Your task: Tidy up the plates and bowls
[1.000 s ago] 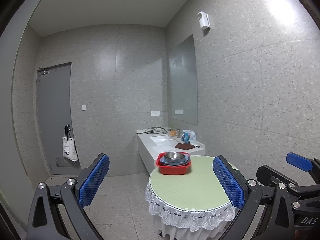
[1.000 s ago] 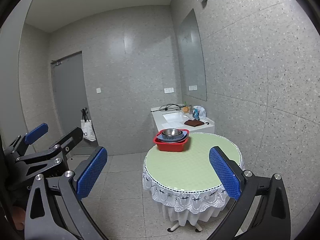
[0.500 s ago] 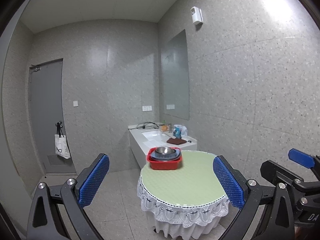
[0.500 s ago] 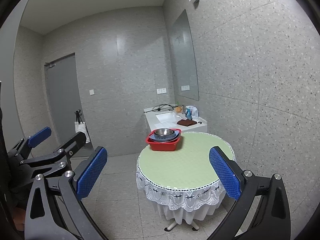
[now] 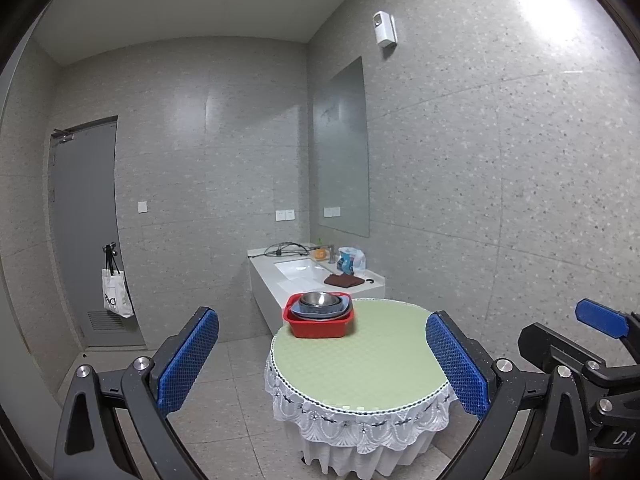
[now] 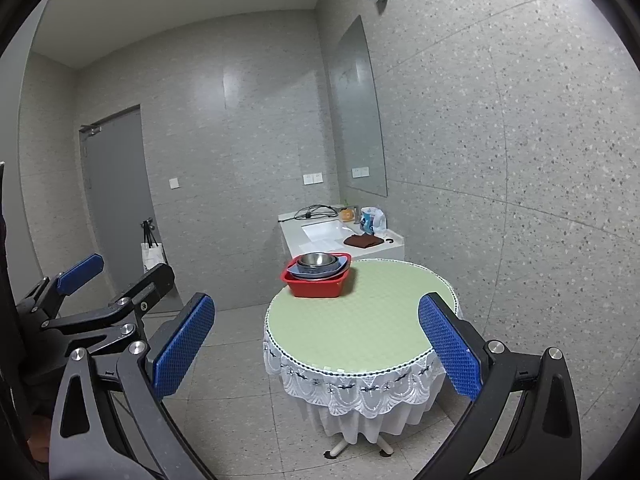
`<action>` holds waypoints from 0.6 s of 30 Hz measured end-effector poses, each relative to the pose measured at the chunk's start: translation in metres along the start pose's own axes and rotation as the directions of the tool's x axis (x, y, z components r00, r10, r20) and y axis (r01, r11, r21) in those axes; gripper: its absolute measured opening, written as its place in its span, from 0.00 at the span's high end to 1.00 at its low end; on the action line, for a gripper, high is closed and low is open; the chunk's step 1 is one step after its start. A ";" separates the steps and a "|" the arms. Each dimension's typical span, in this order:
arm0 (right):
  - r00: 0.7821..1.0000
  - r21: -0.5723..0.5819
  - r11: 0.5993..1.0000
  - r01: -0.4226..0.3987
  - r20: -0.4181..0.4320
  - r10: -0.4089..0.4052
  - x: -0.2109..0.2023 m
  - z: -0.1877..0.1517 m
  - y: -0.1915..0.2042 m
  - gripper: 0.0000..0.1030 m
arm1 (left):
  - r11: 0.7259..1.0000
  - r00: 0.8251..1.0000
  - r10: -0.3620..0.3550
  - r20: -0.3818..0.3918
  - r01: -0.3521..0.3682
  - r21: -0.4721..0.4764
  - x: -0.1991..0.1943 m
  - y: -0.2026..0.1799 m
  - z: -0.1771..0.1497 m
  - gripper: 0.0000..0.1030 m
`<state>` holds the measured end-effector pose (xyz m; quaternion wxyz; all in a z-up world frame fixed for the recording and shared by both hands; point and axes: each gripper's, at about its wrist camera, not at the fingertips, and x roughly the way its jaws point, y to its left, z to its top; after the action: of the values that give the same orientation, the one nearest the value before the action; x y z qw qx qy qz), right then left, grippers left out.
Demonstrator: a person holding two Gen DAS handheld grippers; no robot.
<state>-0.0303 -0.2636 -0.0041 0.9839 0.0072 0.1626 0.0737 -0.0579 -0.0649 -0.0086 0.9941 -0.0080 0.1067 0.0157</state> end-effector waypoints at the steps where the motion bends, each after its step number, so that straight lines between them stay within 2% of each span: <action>1: 1.000 -0.001 1.000 -0.001 0.000 0.001 0.000 0.000 -0.001 0.00 | 1.000 1.000 0.002 0.000 -0.002 0.000 0.001 -0.001 0.000 0.01; 18: 1.000 -0.001 1.000 0.003 -0.002 -0.003 0.001 0.001 -0.003 0.00 | 1.000 1.000 0.003 0.005 -0.003 0.000 0.000 -0.015 -0.008 0.01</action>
<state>-0.0288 -0.2666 -0.0036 0.9838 0.0063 0.1638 0.0725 -0.0594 -0.0797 -0.0157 0.9944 -0.0078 0.1044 0.0173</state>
